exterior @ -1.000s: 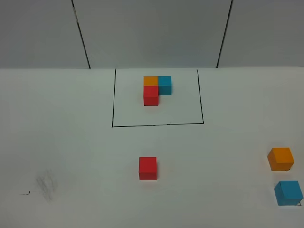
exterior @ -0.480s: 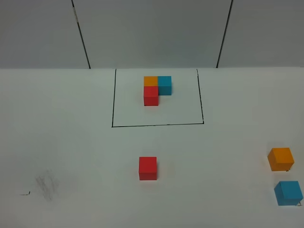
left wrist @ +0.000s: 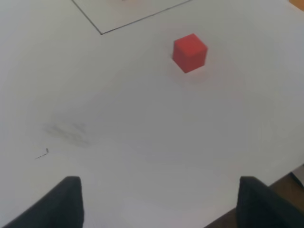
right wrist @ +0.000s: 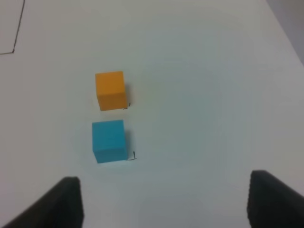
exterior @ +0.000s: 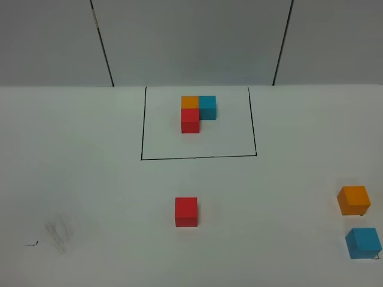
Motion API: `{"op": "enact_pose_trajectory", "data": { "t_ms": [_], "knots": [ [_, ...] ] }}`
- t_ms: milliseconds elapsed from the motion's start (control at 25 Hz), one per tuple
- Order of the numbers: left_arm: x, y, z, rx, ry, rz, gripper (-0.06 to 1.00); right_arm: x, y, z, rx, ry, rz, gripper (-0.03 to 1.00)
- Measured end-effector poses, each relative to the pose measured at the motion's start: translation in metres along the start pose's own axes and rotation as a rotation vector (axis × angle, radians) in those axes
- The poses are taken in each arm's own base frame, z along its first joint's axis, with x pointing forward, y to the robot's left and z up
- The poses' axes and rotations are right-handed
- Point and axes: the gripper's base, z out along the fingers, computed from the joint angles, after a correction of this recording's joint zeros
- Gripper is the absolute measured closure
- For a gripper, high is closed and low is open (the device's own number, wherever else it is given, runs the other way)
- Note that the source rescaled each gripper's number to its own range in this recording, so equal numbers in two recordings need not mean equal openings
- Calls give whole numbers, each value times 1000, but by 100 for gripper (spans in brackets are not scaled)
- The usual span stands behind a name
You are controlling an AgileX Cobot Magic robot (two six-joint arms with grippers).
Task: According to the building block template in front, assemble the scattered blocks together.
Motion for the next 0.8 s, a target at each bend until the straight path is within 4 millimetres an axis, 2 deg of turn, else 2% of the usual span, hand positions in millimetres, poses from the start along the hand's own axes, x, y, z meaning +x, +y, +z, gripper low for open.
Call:
{"op": "enact_pose_trajectory", "data": {
  "t_ms": [560,800],
  "knots": [
    [-3,-4,4,-375,1,-241,34,0,0,0,0,0,-1,47],
    [-3,-5,5,-459,2,-295,34,0,0,0,0,0,-1,47]
  ]
}}
